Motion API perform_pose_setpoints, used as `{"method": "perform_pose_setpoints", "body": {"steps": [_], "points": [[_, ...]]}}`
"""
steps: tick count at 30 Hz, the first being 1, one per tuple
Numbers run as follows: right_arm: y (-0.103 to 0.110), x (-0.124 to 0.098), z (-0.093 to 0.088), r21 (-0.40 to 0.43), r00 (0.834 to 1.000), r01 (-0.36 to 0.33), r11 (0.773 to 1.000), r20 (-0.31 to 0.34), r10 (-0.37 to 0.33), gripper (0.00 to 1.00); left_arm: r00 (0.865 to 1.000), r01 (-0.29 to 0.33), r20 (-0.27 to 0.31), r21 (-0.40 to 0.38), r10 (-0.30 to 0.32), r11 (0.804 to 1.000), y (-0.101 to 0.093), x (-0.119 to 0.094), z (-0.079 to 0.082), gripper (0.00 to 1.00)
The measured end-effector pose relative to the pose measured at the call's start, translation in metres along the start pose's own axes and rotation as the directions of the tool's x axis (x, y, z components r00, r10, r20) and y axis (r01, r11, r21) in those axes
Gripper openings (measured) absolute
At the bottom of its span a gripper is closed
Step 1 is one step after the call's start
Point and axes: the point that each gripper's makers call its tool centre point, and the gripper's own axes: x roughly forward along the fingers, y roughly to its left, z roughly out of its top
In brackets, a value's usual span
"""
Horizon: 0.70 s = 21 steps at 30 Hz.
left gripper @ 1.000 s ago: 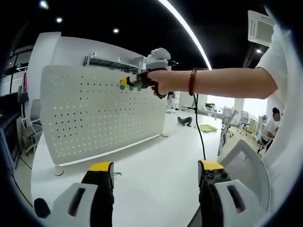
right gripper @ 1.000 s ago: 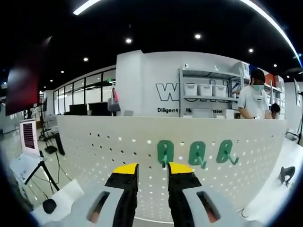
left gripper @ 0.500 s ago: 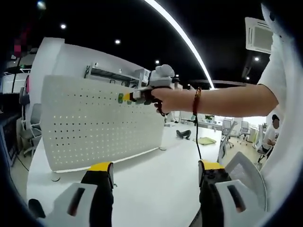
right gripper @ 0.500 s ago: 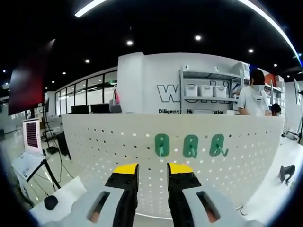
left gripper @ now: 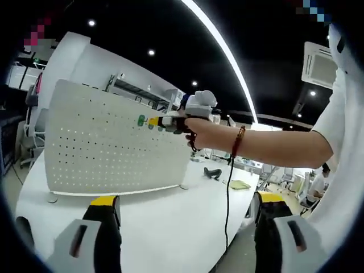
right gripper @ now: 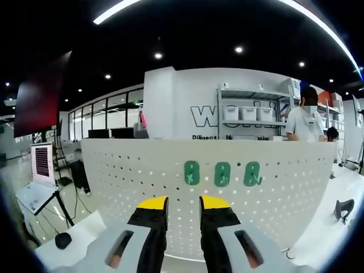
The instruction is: Insert the hook assembly into the mounting plate slot until the hook locks in place.
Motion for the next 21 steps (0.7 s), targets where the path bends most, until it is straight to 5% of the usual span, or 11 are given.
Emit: {"method": "perform_pose_setpoints", "body": {"steps": [5, 7, 10, 21], "points": [[0.003, -0.006, -0.008, -0.001, 1.0, -0.015, 1.0, -0.004, 0.015, 0.21, 0.994, -0.045, -0.093, 0.037, 0.048, 0.998, 0.003, -0.001, -0.019, 1.0], [0.005, -0.009, -0.012, -0.002, 1.0, -0.023, 1.0, -0.004, 0.023, 0.21, 0.998, -0.052, -0.024, 0.042, 0.053, 0.998, 0.001, -0.001, -0.009, 1.0], [0.009, -0.014, -0.021, -0.017, 0.999, -0.047, 0.999, -0.018, 0.046, 0.21, 0.998, -0.058, -0.003, 0.058, 0.058, 0.997, 0.0, -0.002, -0.006, 1.0], [0.028, -0.028, -0.06, -0.007, 0.988, -0.135, 0.991, -0.077, 0.134, 0.21, 0.996, -0.072, -0.041, 0.18, 0.081, 0.981, -0.001, -0.002, -0.013, 0.97]]}}
